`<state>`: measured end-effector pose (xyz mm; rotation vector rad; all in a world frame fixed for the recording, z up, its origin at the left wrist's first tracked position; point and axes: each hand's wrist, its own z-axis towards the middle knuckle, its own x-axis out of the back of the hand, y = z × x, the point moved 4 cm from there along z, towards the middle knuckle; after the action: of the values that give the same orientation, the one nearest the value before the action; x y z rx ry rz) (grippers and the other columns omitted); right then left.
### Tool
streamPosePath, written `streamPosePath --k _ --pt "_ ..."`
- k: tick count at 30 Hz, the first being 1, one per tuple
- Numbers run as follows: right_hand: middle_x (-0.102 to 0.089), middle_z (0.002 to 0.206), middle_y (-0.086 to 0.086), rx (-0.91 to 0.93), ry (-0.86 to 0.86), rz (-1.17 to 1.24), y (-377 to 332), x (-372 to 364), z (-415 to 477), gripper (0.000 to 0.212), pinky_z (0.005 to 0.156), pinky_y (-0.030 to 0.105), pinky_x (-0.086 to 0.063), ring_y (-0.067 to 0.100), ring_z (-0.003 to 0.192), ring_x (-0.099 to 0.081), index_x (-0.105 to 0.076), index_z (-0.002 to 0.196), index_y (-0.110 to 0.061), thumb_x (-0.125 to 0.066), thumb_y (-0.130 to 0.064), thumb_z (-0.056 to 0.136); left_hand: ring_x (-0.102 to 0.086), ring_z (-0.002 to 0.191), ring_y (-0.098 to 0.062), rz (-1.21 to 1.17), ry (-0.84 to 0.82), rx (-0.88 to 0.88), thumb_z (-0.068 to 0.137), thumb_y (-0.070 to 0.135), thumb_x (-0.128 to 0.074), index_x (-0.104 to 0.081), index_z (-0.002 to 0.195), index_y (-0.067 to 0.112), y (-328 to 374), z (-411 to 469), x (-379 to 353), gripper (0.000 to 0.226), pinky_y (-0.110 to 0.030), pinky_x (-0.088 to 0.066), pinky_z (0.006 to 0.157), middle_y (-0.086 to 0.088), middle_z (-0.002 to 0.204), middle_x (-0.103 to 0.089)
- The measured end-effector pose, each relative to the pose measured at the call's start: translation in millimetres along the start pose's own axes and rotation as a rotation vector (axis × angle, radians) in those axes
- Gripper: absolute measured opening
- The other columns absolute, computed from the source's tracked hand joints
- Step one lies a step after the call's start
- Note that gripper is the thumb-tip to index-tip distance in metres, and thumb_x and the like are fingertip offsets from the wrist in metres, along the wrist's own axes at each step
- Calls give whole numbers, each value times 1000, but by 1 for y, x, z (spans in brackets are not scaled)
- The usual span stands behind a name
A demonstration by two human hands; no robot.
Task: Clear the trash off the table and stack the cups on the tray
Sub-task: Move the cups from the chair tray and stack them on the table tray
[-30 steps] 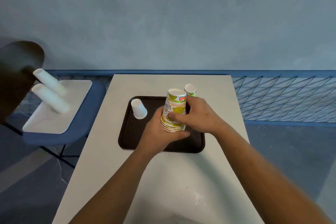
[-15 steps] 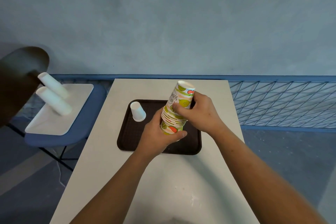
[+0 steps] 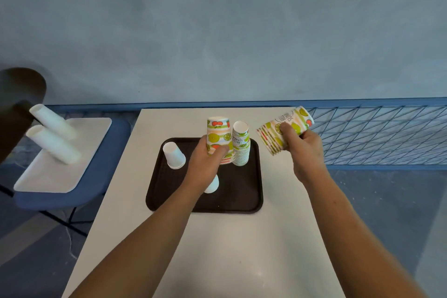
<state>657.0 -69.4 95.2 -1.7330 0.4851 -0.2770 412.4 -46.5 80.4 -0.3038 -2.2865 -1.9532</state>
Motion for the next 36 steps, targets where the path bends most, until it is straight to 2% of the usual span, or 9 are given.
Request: streamPosePath --k 6,11,18,24,27,30,32,34,36 --pt "-79 103 0 -56 85 2 25 23 4 24 95 45 -58 17 97 -76 -72 107 -13 -73 -32 92 -63 102 4 70 -29 -94 93 34 -75 -50 133 23 25 73 -28 48 -12 -48 78 14 116 -65" --pt "-78 101 -5 -69 143 -25 36 31 9 20 88 36 -59 12 93 -76 -70 108 -19 -71 -32 93 -66 114 -8 137 -99 -164 86 35 -83 -49 135 21 8 118 -53 62 -30 -55 96 7 127 -66" --pt "-78 99 -10 -96 183 -80 50 31 27 17 85 33 -59 8 93 -75 -70 104 -27 -75 -34 89 -63 120 -17 253 -182 -81 82 36 -86 -45 138 22 -47 139 -70 71 -41 -53 103 6 132 -62" --pt "-76 105 -11 -68 186 -109 50 17 40 31 85 34 -60 10 97 -74 -70 114 -24 -77 -38 87 -60 122 -21 356 -235 -22 76 33 -90 -42 139 20 -70 142 -74 80 -33 -48 100 7 128 -59" --pt "-77 102 -12 -25 172 -132 40 3 49 29 84 34 -61 6 95 -74 -71 110 -25 -78 -40 86 -57 128 -18 336 -269 0 67 37 -96 -38 145 27 -69 140 -69 98 -41 -48 109 6 139 -57" --pt "-77 100 -10 49 147 -183 24 -16 60 30 83 33 -62 4 92 -74 -72 109 -22 -78 -41 86 -46 138 -16 343 -214 -27 64 42 -97 -31 153 32 -60 134 -53 111 -39 -43 112 3 154 -46" --pt "-76 99 -11 123 128 -242 11 -31 66 33 80 27 -61 1 89 -72 -71 110 -21 -78 -42 85 -45 135 -11 338 -157 -66 66 45 -96 -31 154 33 -54 126 -39 110 -34 -42 109 1 155 -44" --pt "-74 97 -13 209 113 -327 1 -47 69 35 73 13 -56 -6 85 -69 -70 109 -22 -79 -43 83 -46 130 -8 312 -113 -84 66 46 -95 -33 153 34 -50 116 -25 107 -29 -42 104 2 152 -45" --pt "-71 96 -13 292 97 -415 -4 -63 72 38 68 10 -52 -6 84 -67 -68 106 -22 -80 -45 79 -48 128 -9 280 -78 -87 66 45 -95 -35 151 36 -48 103 -12 105 -27 -42 99 4 147 -47"
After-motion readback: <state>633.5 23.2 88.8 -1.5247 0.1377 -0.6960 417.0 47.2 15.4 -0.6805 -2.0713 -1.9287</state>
